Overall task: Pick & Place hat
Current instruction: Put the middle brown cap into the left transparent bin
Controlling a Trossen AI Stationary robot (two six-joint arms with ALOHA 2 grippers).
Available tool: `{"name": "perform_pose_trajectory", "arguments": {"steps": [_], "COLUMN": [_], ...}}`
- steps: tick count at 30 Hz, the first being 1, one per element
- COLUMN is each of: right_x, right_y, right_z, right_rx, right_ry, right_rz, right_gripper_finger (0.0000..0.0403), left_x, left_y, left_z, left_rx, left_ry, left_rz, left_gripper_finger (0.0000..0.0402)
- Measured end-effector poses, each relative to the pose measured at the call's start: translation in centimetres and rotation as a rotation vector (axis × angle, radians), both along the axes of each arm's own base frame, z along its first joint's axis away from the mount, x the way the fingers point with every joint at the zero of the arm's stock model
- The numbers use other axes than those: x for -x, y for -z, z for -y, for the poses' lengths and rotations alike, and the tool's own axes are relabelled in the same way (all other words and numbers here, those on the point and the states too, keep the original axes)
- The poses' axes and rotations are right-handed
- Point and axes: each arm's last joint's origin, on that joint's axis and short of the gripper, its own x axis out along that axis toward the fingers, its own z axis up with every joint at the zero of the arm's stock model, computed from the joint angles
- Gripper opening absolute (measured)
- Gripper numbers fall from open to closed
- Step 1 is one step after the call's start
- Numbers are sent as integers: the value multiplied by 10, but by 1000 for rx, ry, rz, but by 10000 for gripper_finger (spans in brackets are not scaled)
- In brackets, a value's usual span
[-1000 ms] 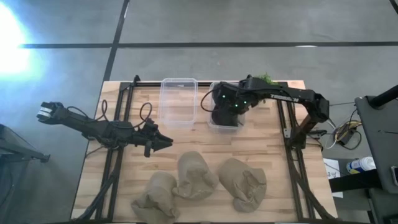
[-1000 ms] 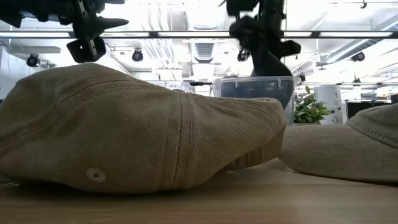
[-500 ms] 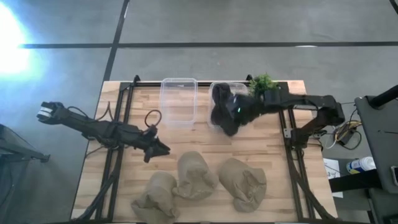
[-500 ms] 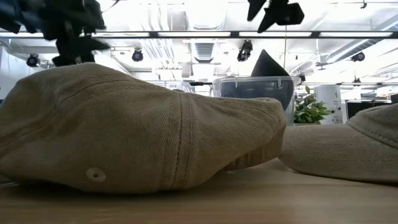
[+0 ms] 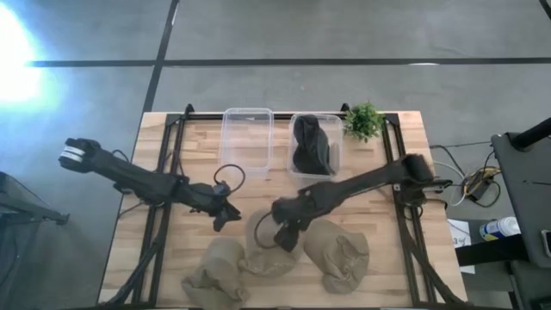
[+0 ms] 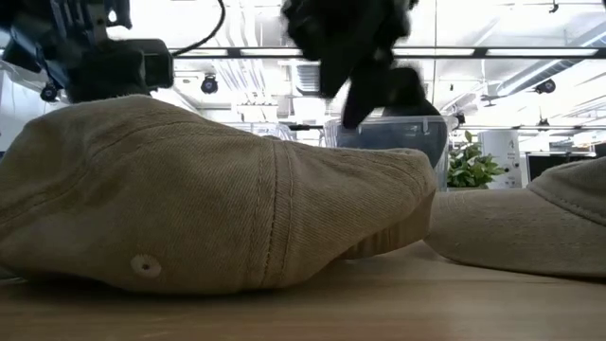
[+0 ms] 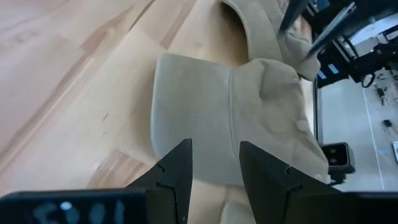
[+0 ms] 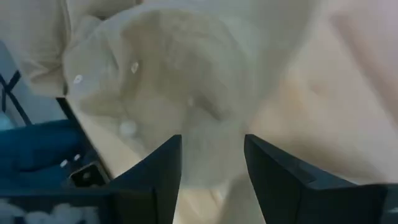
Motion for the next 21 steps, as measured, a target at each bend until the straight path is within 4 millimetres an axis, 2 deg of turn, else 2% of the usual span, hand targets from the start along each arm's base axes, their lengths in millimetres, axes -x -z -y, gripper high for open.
{"name": "perform_pose_trajectory", "arguments": {"steps": [3,6,13,16,21], "right_x": [-16,-26,-35,-38,-39], "right_y": [26,39,85,97,97], "right_z": [-5,-6,-8,-8,-6], "right_rx": [-9,-7,19,54,157], "right_ry": [-28,-60,-109,-123,-133], "right_rz": [26,72,3,0,29], "right_gripper_finger": [157,145,127,121,110], "left_x": [-9,-15,-22,-24,-29], "left_y": [7,17,39,43,38], "left_z": [1,2,1,1,3], "left_rx": [-21,-50,-56,-55,-28], "left_ry": [-20,-35,-65,-66,-48], "left_rz": [4,-18,-128,-138,-62], "left_gripper_finger": [126,126,126,126,126]}}
